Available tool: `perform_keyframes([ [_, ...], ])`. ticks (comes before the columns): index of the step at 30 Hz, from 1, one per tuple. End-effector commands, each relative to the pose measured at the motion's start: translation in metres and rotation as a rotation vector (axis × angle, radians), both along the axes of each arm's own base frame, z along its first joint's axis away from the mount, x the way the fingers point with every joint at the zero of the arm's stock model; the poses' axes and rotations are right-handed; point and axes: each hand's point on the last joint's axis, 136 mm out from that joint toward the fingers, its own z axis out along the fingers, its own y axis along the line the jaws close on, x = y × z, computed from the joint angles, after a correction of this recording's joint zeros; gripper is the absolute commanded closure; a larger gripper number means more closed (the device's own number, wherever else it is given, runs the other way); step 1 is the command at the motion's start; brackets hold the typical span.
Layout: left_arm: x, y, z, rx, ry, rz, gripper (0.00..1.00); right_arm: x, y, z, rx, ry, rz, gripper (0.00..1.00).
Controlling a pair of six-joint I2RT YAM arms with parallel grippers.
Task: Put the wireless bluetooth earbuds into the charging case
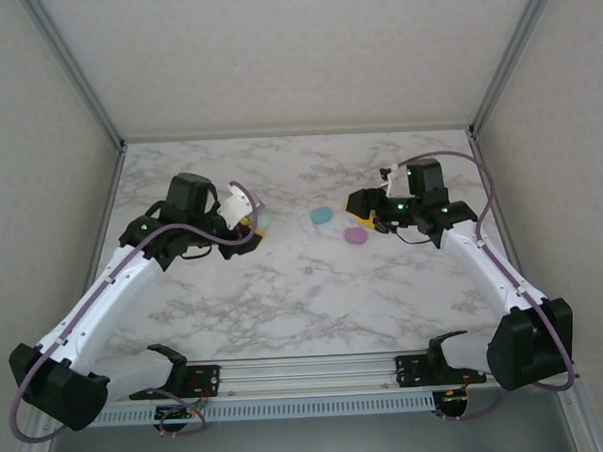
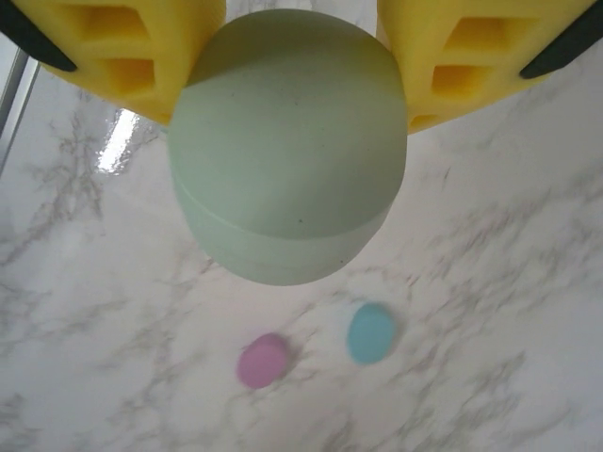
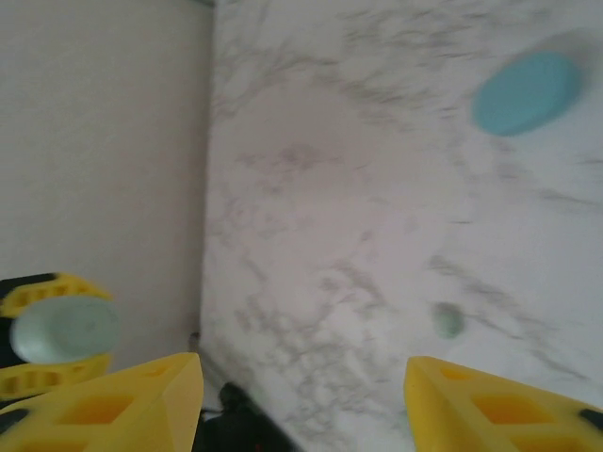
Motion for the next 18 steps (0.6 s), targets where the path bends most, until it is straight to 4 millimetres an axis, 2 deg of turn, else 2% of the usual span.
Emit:
perform_keyframes([
  [1,-0.009,-0.015,0.011,-0.001,-0.089,-0.133,0.74,-0.018,0.025,0.055,0.101,-0.087,0.112,0.41],
  [5,-0.011,-0.023,0.016,0.019,-0.103,-0.157,0.74,-0.032,0.051,0.076,0.126,-0.104,0.188,0.41],
  [7,-0.011,-0.027,0.016,0.025,-0.11,-0.165,0.73,-0.038,0.064,0.079,0.125,-0.101,0.229,0.41],
  [10,-0.011,-0.03,0.021,0.023,-0.125,-0.169,0.73,-0.045,0.081,0.08,0.117,-0.089,0.283,0.4],
  [15,-0.01,-0.03,0.025,0.024,-0.139,-0.161,0.73,-0.054,0.104,0.07,0.102,-0.047,0.346,0.39],
  [18,-0.012,-0.028,0.025,0.034,-0.14,-0.159,0.72,-0.062,0.118,0.072,0.124,-0.048,0.404,0.39],
])
